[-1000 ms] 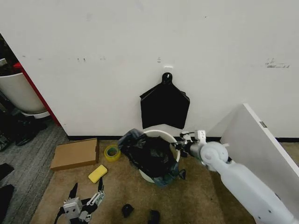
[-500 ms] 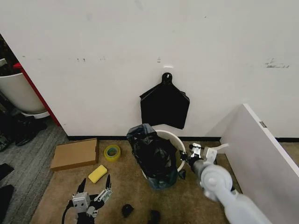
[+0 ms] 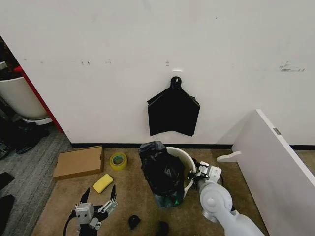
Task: Place the garbage bag over the trash bin.
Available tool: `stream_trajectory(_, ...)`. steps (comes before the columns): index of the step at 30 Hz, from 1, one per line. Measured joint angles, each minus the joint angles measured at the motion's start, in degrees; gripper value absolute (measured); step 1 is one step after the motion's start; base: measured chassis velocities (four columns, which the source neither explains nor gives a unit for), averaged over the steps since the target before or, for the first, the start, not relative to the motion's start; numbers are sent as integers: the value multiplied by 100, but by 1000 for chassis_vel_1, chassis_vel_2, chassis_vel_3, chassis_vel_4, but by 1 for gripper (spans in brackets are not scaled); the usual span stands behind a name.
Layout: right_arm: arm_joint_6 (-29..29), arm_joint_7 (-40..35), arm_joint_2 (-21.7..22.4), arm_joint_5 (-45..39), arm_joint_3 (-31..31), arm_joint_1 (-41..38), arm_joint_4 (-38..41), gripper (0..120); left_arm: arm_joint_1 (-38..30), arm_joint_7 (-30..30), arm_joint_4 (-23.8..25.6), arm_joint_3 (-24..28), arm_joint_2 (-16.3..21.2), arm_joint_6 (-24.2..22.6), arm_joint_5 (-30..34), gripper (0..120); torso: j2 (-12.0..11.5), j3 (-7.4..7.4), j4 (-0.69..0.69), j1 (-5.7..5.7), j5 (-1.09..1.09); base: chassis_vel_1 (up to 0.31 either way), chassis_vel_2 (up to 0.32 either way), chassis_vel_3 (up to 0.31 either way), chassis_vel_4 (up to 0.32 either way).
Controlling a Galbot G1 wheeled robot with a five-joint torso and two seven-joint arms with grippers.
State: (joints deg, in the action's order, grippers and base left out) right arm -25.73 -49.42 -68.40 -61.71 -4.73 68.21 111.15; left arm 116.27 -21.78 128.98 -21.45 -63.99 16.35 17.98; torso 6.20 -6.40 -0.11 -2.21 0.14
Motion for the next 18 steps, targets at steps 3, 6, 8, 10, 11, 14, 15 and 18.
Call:
stream_trajectory(3, 17, 5, -58, 34, -2, 8, -49, 3, 16, 3, 0, 0, -7, 18, -21, 100, 0, 0, 0, 0, 0, 0, 0, 0, 0)
stream_trajectory(6, 21, 22, -94, 45, -4, 34, -51, 3, 31, 6, 2, 0, -20, 33, -45, 100, 0, 0, 0, 0, 0, 0, 0, 0, 0)
stream_trajectory(8, 21, 79, -92, 45, -14, 51, -40, 3, 32, 6, 2, 9, -32, 39, -55, 100, 0, 0, 0, 0, 0, 0, 0, 0, 0)
stream_trajectory(10, 15, 130, -82, 41, -21, 65, -34, 7, 31, 6, 3, 16, -41, 40, -63, 100, 0, 0, 0, 0, 0, 0, 0, 0, 0)
stream_trajectory(11, 6, 160, -74, 36, -23, 73, -27, 11, 30, 6, 2, 21, -48, 41, -73, 100, 0, 0, 0, 0, 1, 0, 0, 0, 0)
stream_trajectory(14, -2, 212, -36, 28, -48, 114, 15, 24, 28, 6, -1, 38, -64, 46, -97, 100, 0, 0, 1, 0, 1, 0, 0, 0, 0)
stream_trajectory(15, -2, 224, -25, 28, -60, 131, 32, 29, 29, 6, -1, 42, -66, 47, -105, 100, 0, 0, 1, 0, 1, 0, 0, 0, 0)
stream_trajectory(18, 4, 247, -14, 34, -91, 159, 58, 38, 29, 6, -1, 45, -66, 45, -115, 100, 0, 0, 1, 0, 2, 0, 0, 0, 0)
